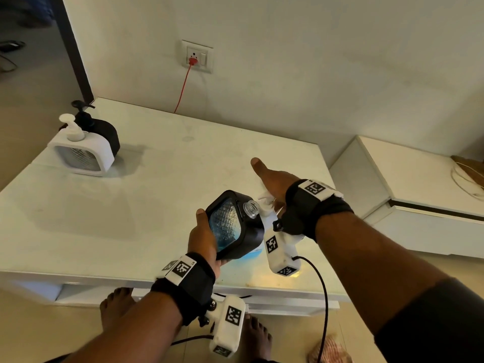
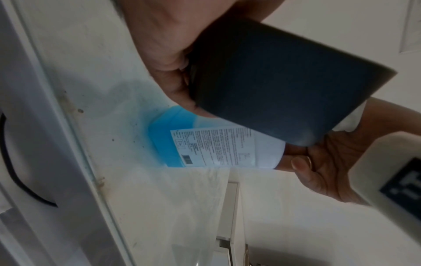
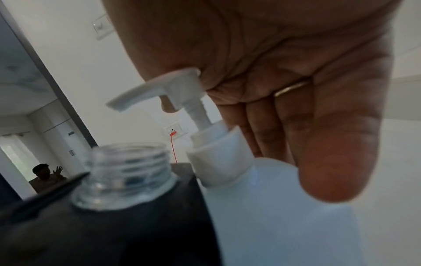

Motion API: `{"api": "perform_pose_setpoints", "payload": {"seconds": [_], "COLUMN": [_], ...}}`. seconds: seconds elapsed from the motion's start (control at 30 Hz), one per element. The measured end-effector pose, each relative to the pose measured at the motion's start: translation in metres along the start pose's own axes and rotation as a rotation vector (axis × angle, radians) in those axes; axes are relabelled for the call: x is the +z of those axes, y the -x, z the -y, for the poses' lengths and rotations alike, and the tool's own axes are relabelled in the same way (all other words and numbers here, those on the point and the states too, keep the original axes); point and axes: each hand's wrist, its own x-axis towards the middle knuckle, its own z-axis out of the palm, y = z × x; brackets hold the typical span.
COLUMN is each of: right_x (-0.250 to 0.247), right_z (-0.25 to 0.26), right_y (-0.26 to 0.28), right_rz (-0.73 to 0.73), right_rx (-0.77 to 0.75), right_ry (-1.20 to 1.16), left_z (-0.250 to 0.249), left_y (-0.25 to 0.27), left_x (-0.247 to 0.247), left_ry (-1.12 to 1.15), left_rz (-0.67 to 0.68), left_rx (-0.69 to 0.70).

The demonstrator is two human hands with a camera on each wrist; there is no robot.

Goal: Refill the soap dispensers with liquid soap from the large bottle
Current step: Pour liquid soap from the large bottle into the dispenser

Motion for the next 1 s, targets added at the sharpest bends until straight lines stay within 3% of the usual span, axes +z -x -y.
{"api": "perform_pose_setpoints", "payload": {"seconds": [0.43,0.6,1.0], "right_x": [0.022,0.025,0.002], "right_z": [-0.008,-0.015,-0.004], "right_y": [-0.014,-0.02,0.001], "right_rz": [-0.097,-0.16,0.031], "right_rx": [0.026,0.034,-0.004], "right_ry": [0.125,0.067,0.047], "left_z": [0.003,0.004,0.003], "left_y": [-0.005,-0.007,-0.004], "left_x": [-0.002,-0.003,-0.001], "left_ry": [-0.001,0.004,-0.019], "left_rz": [0.011,0.014,0.014], "left_rx": [-0.003,0.0,0.014]}}
